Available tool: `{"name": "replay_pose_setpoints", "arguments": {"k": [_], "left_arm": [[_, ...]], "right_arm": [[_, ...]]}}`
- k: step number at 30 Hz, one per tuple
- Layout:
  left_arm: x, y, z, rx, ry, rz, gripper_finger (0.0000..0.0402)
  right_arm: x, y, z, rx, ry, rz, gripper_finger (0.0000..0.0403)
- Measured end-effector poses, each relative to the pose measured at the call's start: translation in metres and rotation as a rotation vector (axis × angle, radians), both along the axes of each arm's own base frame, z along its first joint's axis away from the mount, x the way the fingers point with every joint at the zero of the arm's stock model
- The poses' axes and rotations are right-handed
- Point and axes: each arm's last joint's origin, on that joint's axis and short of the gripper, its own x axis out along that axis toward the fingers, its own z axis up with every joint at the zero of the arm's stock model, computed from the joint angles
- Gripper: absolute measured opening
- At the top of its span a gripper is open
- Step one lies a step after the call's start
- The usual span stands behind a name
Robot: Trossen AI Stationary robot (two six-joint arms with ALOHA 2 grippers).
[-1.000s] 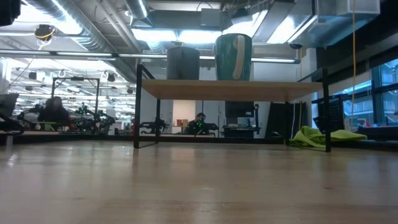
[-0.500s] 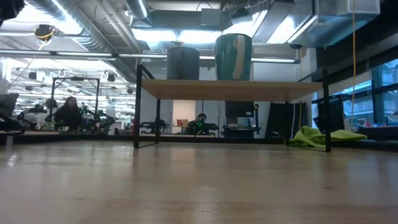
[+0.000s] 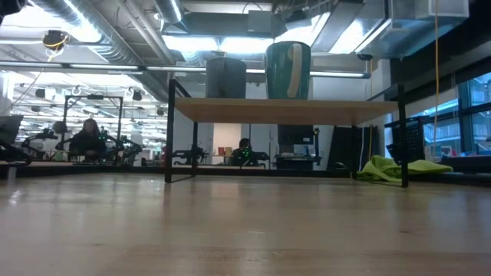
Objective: Stack small to large cups/mugs on shelf
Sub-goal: Put the purple cup on the shelf
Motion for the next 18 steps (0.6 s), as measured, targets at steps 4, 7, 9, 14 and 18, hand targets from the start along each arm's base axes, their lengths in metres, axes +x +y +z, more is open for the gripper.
{"name": "replay_pose_setpoints", "arguments": {"k": [4, 7, 9, 14, 18], "left_arm": [[0.003, -0.006, -0.007, 0.031, 0.021, -0.022, 0.0108], [0.005, -0.009, -0.011, 0.055, 0.024, -0.021, 0.0108], [0.006, -0.011, -0.014, 0.074, 0.023, -0.015, 0.0108], [0.009, -0.015, -0.023, 0.13, 0.052, -0.014, 0.0104], [0.011, -0.019, -0.029, 0.162, 0.063, -0.026, 0.0088]], "right_arm": [[0.0, 0.0, 0.0, 0.0, 0.0, 0.001, 0.0206], [0.0, 0.0, 0.0, 0.004, 0.004, 0.011, 0.0206], [0.0, 0.001, 0.0, 0.008, 0.008, 0.02, 0.0206], [0.0, 0.001, 0.0, 0.009, 0.01, 0.024, 0.0206], [0.0, 0.001, 0.0, 0.009, 0.006, 0.02, 0.0206]]}}
